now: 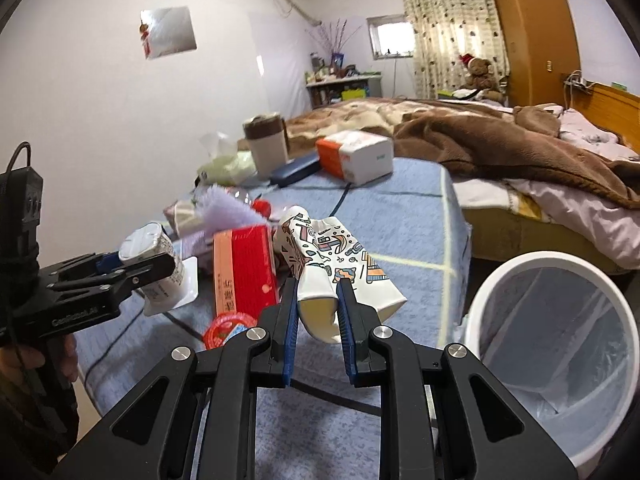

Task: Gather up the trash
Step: 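Carry both items over the white bin and open both tools to drop them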

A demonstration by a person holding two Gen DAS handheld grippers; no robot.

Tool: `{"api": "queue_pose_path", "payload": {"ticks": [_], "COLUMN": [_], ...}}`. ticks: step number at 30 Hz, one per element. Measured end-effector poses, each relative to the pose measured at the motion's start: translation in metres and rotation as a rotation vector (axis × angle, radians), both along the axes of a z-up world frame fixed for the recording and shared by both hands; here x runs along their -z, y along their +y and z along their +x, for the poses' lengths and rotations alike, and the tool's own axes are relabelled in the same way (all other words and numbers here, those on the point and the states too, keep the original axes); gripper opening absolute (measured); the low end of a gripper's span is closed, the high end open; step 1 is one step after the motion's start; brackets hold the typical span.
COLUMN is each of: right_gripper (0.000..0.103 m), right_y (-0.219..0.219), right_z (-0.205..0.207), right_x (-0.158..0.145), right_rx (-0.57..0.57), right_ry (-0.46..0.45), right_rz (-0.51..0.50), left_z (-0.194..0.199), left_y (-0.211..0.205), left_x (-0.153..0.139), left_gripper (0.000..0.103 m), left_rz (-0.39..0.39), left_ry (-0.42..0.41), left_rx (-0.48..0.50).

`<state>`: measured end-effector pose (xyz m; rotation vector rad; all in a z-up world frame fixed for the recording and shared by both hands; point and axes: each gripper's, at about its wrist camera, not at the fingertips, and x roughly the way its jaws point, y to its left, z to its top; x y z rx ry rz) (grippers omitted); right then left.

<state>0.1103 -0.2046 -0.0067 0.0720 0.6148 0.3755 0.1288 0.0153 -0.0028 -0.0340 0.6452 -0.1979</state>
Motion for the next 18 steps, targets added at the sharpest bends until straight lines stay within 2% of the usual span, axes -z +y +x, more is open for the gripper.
{"api": "queue_pose_path", "payload": {"ticks": [7,18], "right_gripper": [0.019,0.019], "right_y": [-0.02,-0.07], "right_z": [-0.011,-0.027], "right_x": [-0.015,-0.023], "right_rx": [0.075,0.264], "right_ry": [-0.044,-0.065], "right_rz": [0.002,-0.006], "left_z": [-0.005,-0.002], "left_y": [-0.027,-0.104], "left_x": [-0.027,-0.047], "left_gripper": [0.056,0.056], "left_rz": [-0.012,-0.041], "left_ry": [-0.058,-0.082], "left_rx": [0.078,0.282]}}
